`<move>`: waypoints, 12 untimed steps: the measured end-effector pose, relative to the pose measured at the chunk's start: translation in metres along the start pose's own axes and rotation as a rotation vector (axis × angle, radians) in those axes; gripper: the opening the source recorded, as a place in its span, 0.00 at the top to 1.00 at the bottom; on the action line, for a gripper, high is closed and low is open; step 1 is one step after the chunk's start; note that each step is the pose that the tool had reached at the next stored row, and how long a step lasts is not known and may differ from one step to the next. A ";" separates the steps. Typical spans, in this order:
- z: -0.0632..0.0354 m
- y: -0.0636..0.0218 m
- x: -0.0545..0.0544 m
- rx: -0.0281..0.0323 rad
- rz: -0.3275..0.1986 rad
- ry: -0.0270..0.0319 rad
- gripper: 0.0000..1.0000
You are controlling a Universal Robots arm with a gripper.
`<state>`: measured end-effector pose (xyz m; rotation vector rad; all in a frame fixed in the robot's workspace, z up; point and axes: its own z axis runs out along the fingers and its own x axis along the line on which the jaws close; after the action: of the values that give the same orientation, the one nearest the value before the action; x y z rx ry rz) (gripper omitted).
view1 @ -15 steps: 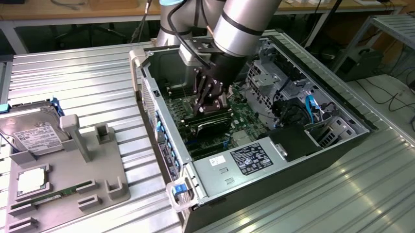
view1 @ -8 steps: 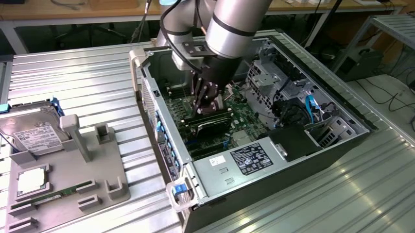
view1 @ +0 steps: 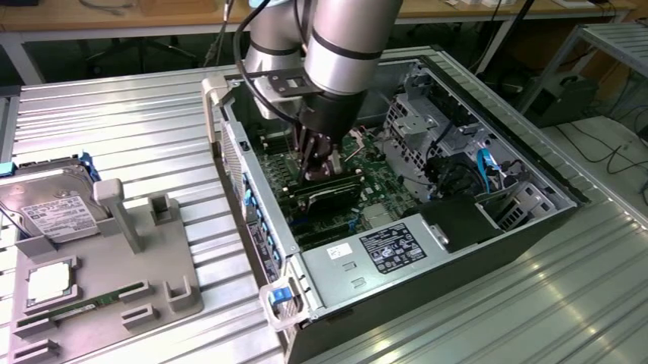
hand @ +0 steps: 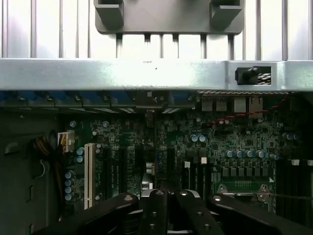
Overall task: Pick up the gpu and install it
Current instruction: 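Press down on the gpu until it lock into place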
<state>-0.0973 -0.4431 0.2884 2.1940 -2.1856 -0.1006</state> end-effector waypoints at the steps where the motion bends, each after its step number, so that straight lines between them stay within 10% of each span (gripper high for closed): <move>1: 0.0003 0.0017 0.000 0.0062 0.000 0.0002 0.89; 12: 0.0033 0.0043 0.001 0.0108 0.001 0.0163 0.89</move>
<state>-0.1019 -0.4439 0.2855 2.1914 -2.1838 -0.0708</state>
